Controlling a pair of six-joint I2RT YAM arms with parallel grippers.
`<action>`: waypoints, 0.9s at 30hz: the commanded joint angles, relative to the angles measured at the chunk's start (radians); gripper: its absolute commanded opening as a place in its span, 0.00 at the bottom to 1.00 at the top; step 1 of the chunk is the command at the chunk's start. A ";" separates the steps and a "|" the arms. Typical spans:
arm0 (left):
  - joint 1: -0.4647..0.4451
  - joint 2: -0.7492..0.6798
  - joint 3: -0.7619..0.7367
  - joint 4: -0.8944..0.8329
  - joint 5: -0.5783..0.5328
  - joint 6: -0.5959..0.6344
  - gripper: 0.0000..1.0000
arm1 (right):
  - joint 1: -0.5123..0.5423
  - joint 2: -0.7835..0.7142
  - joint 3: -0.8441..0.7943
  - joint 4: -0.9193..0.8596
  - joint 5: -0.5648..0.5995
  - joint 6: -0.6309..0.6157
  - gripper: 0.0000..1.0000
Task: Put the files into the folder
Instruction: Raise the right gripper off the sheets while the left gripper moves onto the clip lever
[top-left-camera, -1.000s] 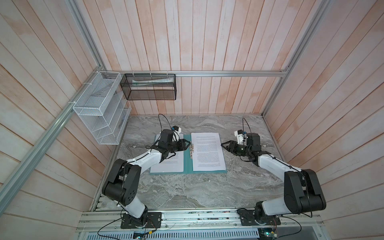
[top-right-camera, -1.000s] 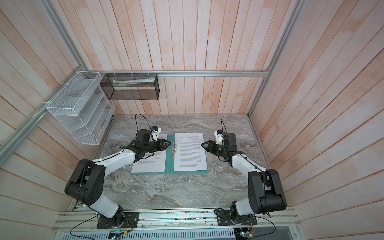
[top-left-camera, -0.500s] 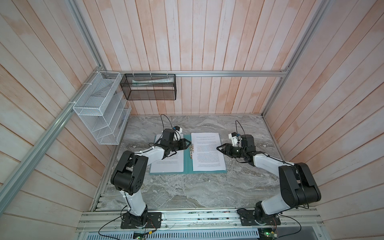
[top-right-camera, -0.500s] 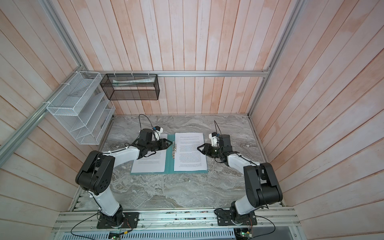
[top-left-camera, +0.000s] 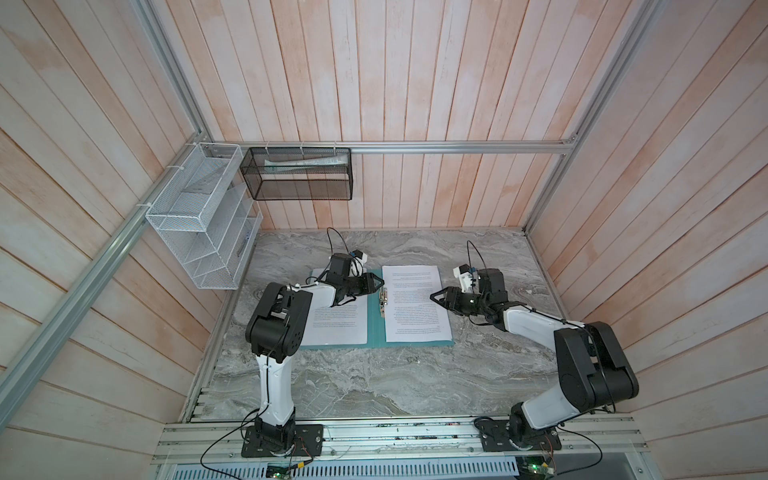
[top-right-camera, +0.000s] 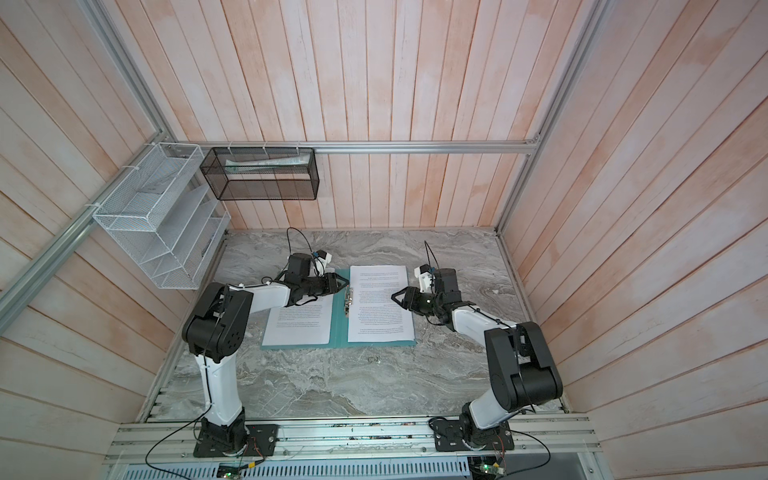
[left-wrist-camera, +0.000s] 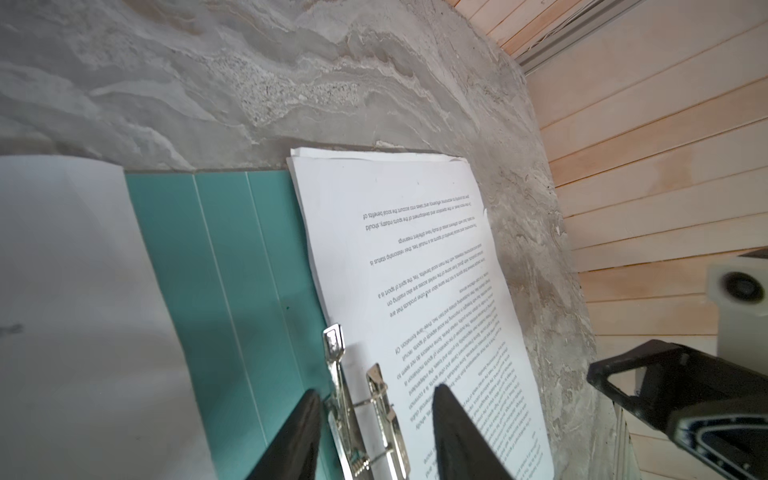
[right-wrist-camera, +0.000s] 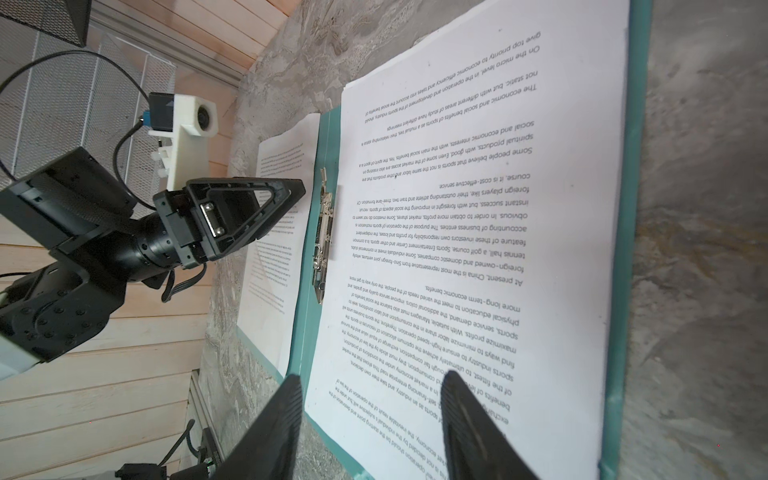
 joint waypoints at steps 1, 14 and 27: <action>0.007 0.032 0.035 0.025 0.023 0.009 0.47 | 0.006 -0.005 0.023 -0.007 0.013 -0.005 0.52; 0.012 0.121 0.080 0.056 0.061 -0.037 0.47 | 0.006 -0.018 0.003 -0.006 0.040 -0.002 0.52; 0.008 0.163 0.101 0.113 0.140 -0.105 0.47 | 0.006 -0.012 -0.006 0.012 0.033 0.008 0.51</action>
